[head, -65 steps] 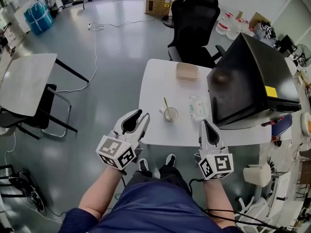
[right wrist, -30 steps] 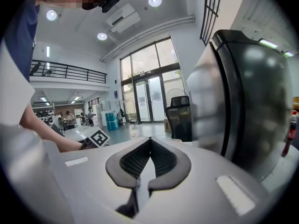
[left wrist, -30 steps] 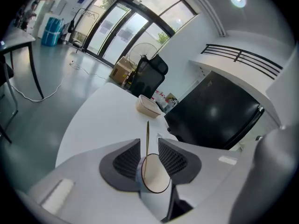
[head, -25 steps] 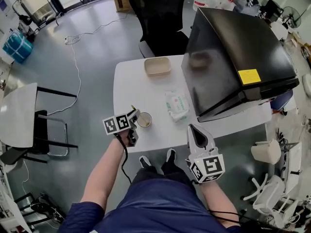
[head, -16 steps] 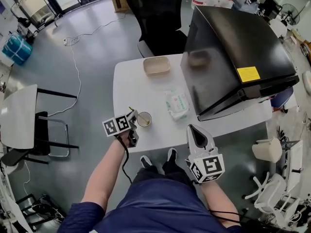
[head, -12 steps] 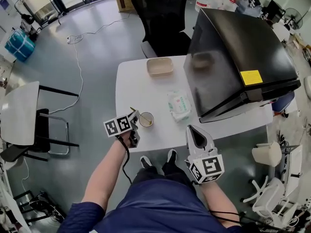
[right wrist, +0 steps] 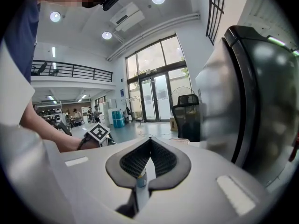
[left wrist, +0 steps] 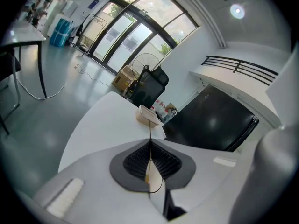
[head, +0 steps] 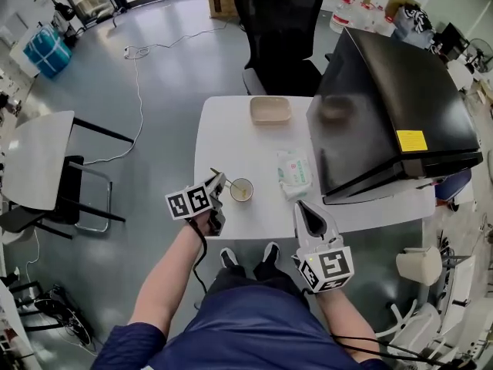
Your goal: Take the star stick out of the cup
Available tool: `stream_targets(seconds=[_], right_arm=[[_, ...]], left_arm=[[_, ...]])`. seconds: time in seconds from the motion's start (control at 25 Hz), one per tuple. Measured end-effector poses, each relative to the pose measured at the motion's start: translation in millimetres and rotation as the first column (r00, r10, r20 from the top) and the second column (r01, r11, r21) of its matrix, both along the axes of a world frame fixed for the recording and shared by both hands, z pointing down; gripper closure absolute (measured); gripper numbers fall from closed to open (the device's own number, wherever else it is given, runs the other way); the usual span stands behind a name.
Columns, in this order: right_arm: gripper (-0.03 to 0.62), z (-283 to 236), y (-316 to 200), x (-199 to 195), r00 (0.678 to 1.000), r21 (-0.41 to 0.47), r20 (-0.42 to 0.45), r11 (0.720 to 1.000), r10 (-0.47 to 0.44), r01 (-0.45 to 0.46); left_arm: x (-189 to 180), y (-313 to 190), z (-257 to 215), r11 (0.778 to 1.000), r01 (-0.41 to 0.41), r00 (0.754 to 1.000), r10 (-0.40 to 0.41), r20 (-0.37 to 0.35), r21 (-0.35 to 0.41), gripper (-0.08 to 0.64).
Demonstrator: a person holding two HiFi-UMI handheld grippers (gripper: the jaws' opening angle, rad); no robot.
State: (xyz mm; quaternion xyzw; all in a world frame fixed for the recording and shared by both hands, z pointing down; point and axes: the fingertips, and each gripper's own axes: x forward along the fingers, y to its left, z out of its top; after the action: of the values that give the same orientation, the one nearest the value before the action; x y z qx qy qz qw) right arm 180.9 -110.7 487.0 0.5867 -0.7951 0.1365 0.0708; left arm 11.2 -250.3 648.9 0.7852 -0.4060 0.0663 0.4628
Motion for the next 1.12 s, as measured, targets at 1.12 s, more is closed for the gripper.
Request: stream_targets(seconds=[1.12], right_arm=[[0.584,-27,-49,-46,0.982,0.056,0.019,0.981,-0.185,0.184]], left_arm=[[-57,32,-144,0.966,0.191,0.962,-0.149,-0.229,0.173,0.552]])
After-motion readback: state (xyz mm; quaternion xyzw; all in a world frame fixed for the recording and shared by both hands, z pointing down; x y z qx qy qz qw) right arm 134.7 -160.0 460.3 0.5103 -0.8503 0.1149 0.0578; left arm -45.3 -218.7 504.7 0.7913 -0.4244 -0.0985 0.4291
